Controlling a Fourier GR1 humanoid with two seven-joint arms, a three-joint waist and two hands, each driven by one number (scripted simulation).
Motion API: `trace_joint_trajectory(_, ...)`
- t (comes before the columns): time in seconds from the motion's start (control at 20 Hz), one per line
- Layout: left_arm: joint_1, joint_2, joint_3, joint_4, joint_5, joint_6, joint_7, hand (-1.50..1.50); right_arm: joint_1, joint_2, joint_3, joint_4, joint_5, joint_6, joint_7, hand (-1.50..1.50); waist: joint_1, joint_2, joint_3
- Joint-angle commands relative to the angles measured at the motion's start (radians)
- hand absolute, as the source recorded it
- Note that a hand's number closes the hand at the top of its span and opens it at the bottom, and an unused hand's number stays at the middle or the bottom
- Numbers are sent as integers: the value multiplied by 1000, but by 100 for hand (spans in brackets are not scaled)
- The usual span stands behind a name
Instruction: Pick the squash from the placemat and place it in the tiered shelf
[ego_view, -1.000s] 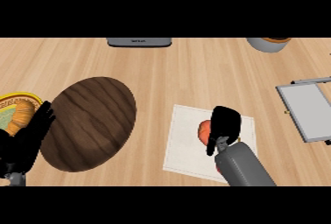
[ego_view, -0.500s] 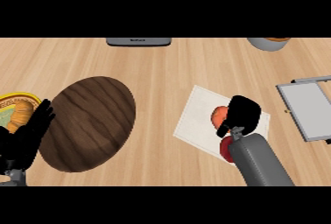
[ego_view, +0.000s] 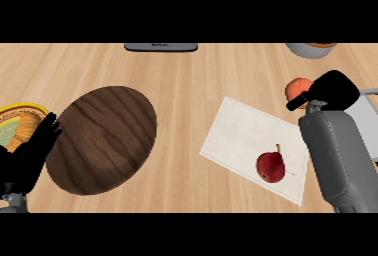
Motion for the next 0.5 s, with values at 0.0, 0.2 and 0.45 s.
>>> trace_joint_trajectory(0.0,-5,-19,-14,-36,-6,17,35,0,-149,-16,-46,21,58,-21,175,150,5,-3,0)
trace_joint_trajectory(0.2,43,-12,2,-20,-5,-4,-7,0,-156,15,-83,-119,64,-39,205,150,-9,-10,-1)
trace_joint_trajectory(0.45,55,-19,21,35,-20,8,-58,0,-197,69,-91,-330,120,-26,249,150,-27,-14,-2)
